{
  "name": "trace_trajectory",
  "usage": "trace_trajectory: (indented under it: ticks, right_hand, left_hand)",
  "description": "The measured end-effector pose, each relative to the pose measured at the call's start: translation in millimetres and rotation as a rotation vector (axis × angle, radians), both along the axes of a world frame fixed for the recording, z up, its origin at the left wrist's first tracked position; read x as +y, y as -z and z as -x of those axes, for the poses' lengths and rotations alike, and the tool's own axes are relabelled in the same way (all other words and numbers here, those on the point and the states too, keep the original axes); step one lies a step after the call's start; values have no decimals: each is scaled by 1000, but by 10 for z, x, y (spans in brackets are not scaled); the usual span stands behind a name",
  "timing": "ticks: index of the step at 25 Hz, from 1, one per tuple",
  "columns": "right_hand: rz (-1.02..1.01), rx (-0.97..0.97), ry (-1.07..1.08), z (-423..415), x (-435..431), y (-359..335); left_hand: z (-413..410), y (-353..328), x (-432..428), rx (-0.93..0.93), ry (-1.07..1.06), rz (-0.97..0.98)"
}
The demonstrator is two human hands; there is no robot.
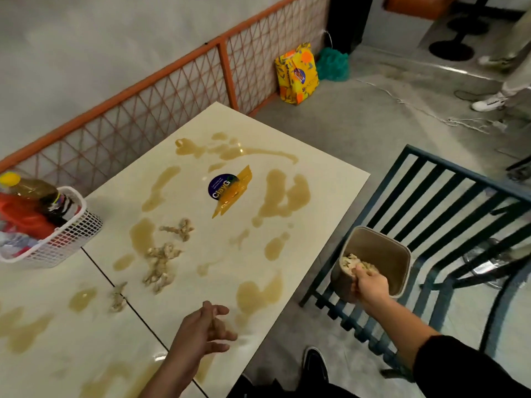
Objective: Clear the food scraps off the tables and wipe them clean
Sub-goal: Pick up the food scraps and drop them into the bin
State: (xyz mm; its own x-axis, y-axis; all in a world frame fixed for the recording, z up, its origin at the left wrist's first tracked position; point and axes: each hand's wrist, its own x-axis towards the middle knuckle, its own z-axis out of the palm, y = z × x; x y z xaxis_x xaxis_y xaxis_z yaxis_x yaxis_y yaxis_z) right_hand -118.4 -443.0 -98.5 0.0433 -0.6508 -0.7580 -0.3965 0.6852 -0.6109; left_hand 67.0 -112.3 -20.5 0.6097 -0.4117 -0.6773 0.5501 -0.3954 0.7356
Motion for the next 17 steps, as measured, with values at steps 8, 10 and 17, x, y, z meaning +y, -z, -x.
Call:
trace_trajectory:
  ticks: [8, 10, 17]
  right_hand:
    - [-316, -196, 31, 70, -392, -7]
    - [-376, -249, -198, 72, -115, -75]
    - [-587, -744, -532, -2, 549, -379]
  left_hand:
    - [473, 55, -712, -141, 97, -187]
    - [566, 18, -921, -128, 101, -209]
    - [889, 47, -1386, -1000, 803, -154]
